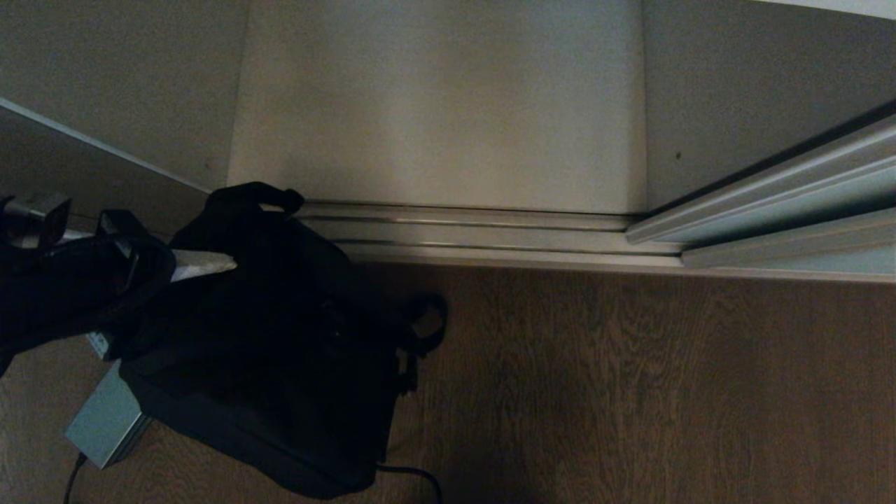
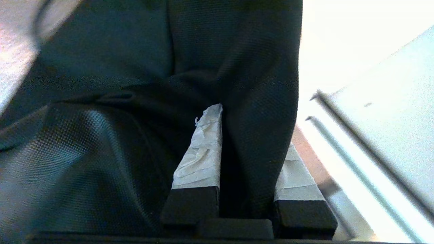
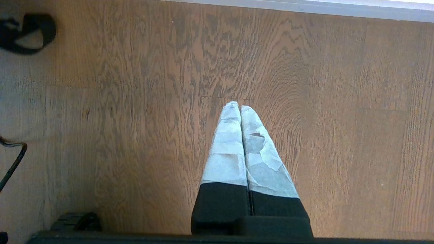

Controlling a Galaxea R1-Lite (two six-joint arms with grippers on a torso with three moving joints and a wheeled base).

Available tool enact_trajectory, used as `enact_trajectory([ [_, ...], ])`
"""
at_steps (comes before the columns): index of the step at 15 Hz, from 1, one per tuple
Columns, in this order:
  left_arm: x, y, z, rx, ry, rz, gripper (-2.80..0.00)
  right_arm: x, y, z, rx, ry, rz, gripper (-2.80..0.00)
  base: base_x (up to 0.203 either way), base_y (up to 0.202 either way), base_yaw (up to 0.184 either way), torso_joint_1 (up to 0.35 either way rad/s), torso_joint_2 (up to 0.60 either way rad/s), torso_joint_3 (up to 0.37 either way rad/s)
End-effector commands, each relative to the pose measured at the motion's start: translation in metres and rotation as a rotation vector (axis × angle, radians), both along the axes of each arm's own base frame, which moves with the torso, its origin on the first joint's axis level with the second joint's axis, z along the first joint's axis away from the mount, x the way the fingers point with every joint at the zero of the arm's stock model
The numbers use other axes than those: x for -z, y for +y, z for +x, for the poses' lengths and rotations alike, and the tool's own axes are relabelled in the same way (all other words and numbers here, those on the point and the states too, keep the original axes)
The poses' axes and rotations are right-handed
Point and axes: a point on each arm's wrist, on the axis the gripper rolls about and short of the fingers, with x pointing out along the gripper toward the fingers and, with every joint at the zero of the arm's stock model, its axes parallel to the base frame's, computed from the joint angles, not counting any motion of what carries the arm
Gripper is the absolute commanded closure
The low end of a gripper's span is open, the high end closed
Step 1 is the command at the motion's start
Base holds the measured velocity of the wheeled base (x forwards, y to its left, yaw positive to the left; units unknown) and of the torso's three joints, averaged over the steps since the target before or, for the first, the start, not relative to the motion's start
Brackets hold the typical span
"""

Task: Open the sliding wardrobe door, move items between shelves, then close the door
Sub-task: Place the pillow on the lower shelf

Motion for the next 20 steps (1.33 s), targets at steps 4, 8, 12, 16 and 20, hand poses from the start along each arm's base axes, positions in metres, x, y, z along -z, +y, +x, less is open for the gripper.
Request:
enact_trajectory([
  [4,-0.013,-0.002,0.046,0.009,0.004,-0.080,0.00,0.000,0.000,0.000,-0.001,-0.004,0.000,0.00,0.000,0.000,0.000,0.000,0.00,0.000],
  [8,-0.027,-0.003,0.091,-0.012,-0.023,-0.163,0.00,0.000,0.000,0.000,-0.001,-0.004,0.001,0.00,0.000,0.000,0.000,0.000,0.00,0.000],
  [12,-0.026,-0.004,0.130,-0.020,-0.016,-0.188,0.00,0.000,0.000,0.000,-0.001,-0.004,0.001,0.00,0.000,0.000,0.000,0.000,0.00,0.000],
  [16,-0.037,-0.005,0.165,-0.015,-0.103,-0.202,0.00,0.000,0.000,0.000,0.001,-0.004,0.001,0.00,0.000,0.000,0.000,0.000,0.00,0.000],
  [20,-0.054,-0.006,0.192,-0.003,-0.224,-0.212,0.00,0.000,0.000,0.000,-0.001,-0.004,0.001,0.00,0.000,0.000,0.000,0.000,0.00,0.000],
])
